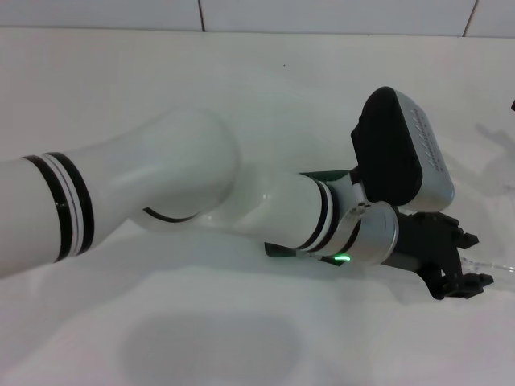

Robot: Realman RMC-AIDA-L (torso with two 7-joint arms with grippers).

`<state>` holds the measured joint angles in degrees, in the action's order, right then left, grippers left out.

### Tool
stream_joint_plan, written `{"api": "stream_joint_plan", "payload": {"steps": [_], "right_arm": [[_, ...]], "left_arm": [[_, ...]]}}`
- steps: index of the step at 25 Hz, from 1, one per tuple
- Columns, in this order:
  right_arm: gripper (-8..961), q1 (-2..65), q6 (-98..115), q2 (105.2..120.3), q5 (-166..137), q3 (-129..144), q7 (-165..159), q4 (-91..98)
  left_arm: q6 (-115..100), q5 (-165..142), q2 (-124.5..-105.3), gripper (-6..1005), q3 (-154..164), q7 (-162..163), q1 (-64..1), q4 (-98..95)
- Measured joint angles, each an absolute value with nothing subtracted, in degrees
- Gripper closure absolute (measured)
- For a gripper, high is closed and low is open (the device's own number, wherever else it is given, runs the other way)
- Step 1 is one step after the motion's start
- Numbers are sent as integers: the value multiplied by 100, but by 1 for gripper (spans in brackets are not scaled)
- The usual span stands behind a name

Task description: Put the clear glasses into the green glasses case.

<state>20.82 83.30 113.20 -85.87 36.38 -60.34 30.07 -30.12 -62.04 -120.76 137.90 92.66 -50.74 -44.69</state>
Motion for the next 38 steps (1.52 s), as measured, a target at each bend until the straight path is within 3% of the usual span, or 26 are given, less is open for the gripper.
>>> {"api": "stream_joint_plan", "payload": {"steps": [10,18,38], "right_arm": [[98,2092,8323,11320,-8587,3647,-6038,3006],[98,2092,8323,11320,-8587,3648,-6047,3008],[98,2119,8314,11312,-8587,3656,-6065,3015]], "left_arm": [[-2945,-5721,-12076,480,13865,8749,-5043,-4492],[-2595,-5601,-12076,591,14156,8645,-5073,-4491],[-2487,-5365,-12076,666,14319,8524,-5061,-4469]]}}
